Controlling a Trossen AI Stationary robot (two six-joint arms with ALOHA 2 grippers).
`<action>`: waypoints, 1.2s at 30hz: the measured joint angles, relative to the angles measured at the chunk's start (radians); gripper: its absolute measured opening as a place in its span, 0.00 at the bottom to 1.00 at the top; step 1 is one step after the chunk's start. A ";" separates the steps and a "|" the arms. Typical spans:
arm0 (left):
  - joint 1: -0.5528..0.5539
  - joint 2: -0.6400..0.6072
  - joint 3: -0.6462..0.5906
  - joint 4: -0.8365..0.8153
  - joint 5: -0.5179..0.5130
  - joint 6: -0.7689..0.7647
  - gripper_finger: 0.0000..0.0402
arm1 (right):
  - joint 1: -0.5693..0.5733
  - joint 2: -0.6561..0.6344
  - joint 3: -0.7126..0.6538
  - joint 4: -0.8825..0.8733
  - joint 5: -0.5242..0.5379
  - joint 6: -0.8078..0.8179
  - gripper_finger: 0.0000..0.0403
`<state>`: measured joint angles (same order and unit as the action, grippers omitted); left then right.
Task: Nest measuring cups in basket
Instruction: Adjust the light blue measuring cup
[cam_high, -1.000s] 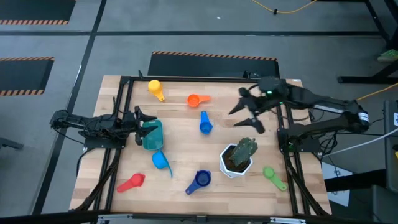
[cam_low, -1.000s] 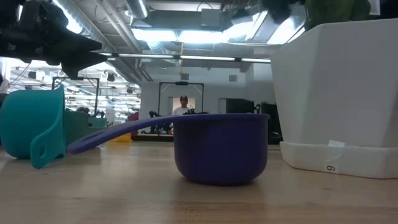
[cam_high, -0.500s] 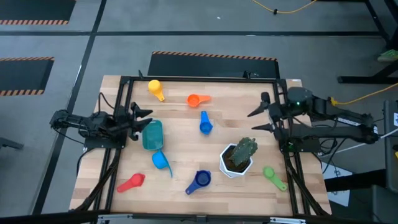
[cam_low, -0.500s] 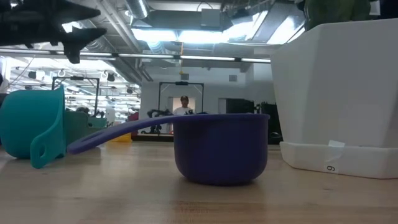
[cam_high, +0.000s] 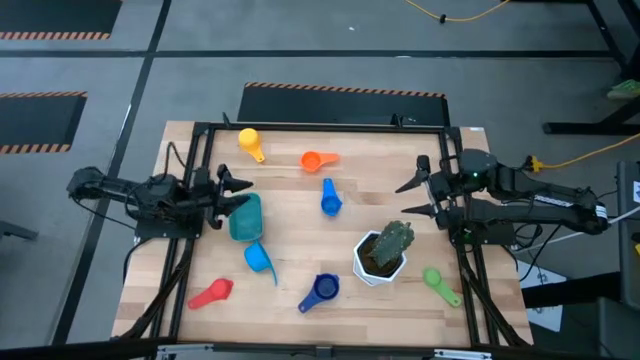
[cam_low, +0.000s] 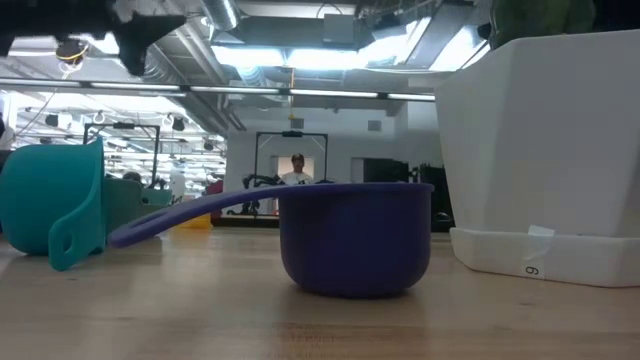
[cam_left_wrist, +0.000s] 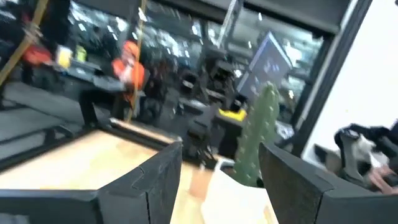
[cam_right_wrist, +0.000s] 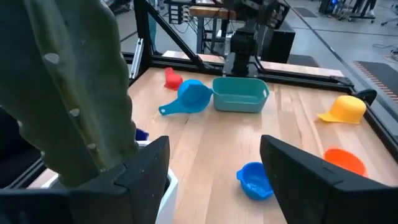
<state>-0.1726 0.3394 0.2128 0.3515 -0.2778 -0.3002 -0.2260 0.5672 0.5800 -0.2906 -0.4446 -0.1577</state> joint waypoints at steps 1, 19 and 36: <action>0.000 0.038 0.032 -0.020 0.015 -0.016 0.52 | 0.000 0.000 -0.002 0.004 0.000 0.000 0.63; 0.000 0.685 0.602 -0.568 0.369 -0.216 0.52 | 0.000 -0.001 -0.003 0.003 -0.001 0.049 0.63; 0.062 1.132 0.918 -1.102 0.692 -0.075 0.52 | 0.000 0.000 -0.003 0.000 -0.002 0.049 0.63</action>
<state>-0.1105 1.4719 1.1305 -0.7505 0.4142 -0.3757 -0.2260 0.5671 0.5766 -0.2905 -0.4461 -0.1089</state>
